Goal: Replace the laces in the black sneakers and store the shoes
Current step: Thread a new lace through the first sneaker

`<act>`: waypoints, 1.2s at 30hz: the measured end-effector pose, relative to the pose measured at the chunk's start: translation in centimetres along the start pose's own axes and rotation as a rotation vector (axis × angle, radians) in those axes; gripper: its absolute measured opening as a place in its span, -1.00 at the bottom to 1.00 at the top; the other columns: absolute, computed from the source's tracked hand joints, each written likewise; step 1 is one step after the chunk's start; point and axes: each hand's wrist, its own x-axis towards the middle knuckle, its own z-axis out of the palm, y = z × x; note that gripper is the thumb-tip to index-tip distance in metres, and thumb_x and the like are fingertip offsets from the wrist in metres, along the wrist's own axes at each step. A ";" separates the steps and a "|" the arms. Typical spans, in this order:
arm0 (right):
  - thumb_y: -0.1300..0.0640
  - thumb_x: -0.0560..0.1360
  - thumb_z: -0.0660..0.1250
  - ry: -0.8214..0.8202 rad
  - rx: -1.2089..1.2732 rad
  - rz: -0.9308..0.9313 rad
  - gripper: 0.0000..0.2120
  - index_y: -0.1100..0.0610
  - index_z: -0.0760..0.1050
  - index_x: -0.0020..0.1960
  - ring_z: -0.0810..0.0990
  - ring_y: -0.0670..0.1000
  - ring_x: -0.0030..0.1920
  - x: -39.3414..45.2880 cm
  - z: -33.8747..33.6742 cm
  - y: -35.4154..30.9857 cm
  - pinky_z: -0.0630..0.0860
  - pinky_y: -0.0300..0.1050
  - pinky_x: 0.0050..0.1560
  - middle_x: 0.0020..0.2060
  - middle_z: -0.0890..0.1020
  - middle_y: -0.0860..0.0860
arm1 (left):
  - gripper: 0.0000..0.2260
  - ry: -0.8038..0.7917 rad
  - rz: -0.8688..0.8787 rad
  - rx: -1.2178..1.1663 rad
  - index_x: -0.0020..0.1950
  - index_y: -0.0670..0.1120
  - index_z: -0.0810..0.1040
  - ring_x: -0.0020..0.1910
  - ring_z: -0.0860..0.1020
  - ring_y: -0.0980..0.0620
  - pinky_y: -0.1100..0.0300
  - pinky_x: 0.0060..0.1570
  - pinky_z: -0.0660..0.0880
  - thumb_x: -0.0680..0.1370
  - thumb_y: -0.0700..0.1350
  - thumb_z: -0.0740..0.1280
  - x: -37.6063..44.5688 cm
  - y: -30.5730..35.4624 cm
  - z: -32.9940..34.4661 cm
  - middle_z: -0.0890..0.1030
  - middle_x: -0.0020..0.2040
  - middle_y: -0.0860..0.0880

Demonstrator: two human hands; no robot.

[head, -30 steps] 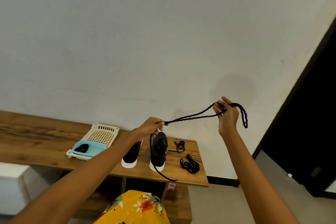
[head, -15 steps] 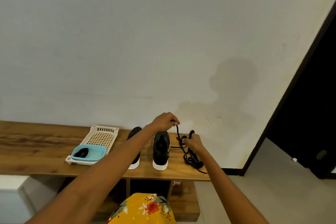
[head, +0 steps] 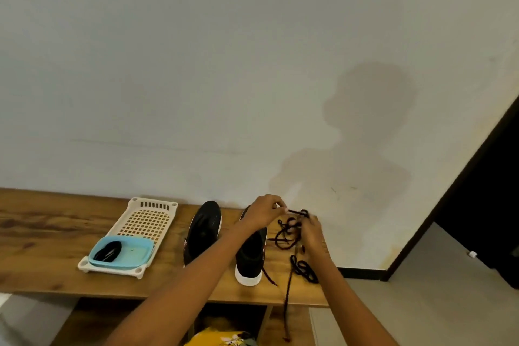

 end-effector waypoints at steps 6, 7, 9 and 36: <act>0.37 0.60 0.01 0.225 0.711 0.120 -0.77 0.20 0.34 -0.16 0.44 0.12 -0.37 4.2 -1.5 -2.3 0.50 -0.05 -0.35 -0.32 0.46 0.15 | -0.79 -0.083 -0.097 -0.054 0.14 -0.18 0.60 -0.07 0.51 0.04 0.24 -0.02 0.41 0.60 -0.19 0.22 -0.4 -8.5 0.5 0.62 -0.05 -0.15; 0.37 0.59 0.00 0.209 0.812 0.128 -0.77 0.20 0.32 -0.17 0.43 0.13 -0.36 4.7 -1.3 -2.8 0.51 -0.03 -0.36 -0.31 0.43 0.14 | -0.76 -0.088 -0.118 -0.033 0.22 -0.20 0.55 -0.03 0.50 0.05 0.29 0.00 0.38 0.60 -0.22 0.20 -0.8 -9.3 0.5 0.62 0.03 -0.17; 0.35 0.60 -0.01 0.121 0.892 0.146 -0.77 0.19 0.31 -0.17 0.43 0.11 -0.35 5.2 -0.5 -4.3 0.56 -0.07 -0.40 -0.31 0.40 0.12 | -0.72 -0.087 -0.142 -0.014 0.30 -0.22 0.48 0.06 0.49 0.04 0.33 0.05 0.35 0.61 -0.28 0.17 -1.3 -10.6 0.6 0.57 0.15 -0.18; 0.33 0.59 -0.01 -0.125 0.946 -0.034 -0.74 0.18 0.34 -0.21 0.37 0.04 -0.43 1.4 2.2 -16.6 0.45 -0.13 -0.38 -0.46 0.39 0.05 | -0.72 0.213 -0.120 -0.127 0.30 -0.13 0.50 0.18 0.53 -0.02 0.15 0.22 0.41 0.63 -0.15 0.15 0.0 -7.4 0.7 0.59 0.20 -0.08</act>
